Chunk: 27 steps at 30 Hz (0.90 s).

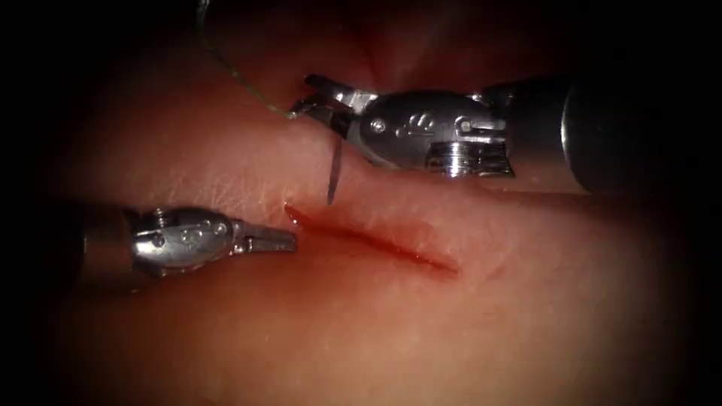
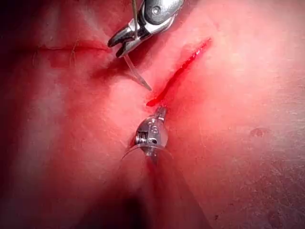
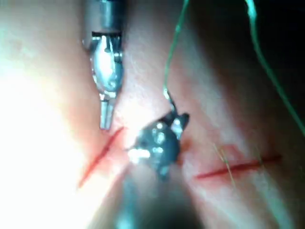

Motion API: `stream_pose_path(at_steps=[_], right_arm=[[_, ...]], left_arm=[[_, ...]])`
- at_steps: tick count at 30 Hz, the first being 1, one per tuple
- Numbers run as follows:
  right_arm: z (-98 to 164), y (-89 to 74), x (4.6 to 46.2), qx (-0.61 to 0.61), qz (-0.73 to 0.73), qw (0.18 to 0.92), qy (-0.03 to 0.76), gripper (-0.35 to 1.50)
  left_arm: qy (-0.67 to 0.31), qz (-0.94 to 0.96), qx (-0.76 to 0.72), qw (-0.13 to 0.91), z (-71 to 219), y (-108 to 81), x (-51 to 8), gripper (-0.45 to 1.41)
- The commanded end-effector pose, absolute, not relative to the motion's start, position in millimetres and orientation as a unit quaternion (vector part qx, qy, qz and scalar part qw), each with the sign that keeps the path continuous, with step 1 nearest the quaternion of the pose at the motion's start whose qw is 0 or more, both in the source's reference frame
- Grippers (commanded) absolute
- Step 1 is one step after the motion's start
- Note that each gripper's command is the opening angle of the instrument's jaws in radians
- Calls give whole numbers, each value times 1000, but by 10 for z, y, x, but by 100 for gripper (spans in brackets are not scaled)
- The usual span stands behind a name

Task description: Wound Closure

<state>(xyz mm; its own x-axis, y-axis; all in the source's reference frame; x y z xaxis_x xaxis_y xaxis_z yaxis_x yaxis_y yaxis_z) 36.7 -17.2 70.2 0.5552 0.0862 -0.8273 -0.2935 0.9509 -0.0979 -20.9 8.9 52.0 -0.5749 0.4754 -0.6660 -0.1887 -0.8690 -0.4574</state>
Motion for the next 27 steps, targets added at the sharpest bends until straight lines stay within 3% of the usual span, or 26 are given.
stream_pose_path(at_steps=[1,27], right_arm=[[708,-173,375,-113,111,874,460,-35],[721,-197,370,-65,164,878,446,-35]], left_arm=[[-171,871,-420,190,526,88,-215,-25],[-177,871,-419,188,517,88,-214,-25]])
